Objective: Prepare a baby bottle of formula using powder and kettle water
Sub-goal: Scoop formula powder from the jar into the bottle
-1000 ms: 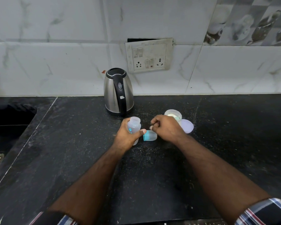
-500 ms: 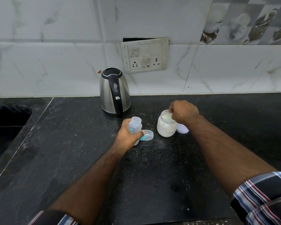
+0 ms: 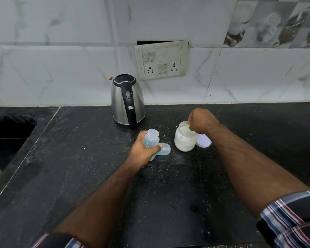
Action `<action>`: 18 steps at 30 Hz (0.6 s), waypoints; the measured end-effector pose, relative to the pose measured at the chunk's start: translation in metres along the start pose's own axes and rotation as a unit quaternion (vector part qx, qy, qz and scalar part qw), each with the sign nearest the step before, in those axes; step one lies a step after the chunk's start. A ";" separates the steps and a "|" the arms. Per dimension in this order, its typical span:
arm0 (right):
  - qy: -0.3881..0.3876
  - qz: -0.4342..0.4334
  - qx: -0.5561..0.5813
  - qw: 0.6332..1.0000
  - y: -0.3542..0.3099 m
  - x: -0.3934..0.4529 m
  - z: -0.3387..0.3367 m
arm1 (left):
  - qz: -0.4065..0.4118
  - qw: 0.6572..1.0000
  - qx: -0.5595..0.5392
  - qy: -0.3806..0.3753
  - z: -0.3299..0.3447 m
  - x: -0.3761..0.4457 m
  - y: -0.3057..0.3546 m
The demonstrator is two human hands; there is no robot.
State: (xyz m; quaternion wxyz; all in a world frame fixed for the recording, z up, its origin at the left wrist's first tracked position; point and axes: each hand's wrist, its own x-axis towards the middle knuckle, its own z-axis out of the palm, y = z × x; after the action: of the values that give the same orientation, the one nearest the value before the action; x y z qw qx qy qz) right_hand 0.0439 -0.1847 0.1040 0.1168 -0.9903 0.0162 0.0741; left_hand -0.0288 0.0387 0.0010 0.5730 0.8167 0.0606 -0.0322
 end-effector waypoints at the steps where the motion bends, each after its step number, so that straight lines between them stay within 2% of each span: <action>1: 0.000 -0.001 -0.003 1.000 0.001 0.000 -0.001 | 0.005 1.000 -0.002 0.000 0.000 0.000 0.002; 7: -0.006 -0.029 0.003 1.000 -0.006 -0.004 0.008 | 0.029 0.999 -0.013 -0.005 0.004 -0.001 0.013; 12: -0.006 0.005 0.115 0.993 -0.004 -0.004 0.007 | 0.035 0.999 -0.010 -0.005 0.004 -0.003 0.020; 18: -0.006 0.064 0.260 0.963 0.021 -0.002 0.001 | 0.024 1.000 -0.003 -0.005 0.002 -0.005 0.024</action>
State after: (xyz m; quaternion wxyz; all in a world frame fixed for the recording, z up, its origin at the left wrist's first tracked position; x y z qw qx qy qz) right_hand 0.0402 -0.2052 0.0982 0.3656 -0.9221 0.0973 0.0808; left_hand -0.0304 0.0283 0.0231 0.5765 0.8159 0.0381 -0.0226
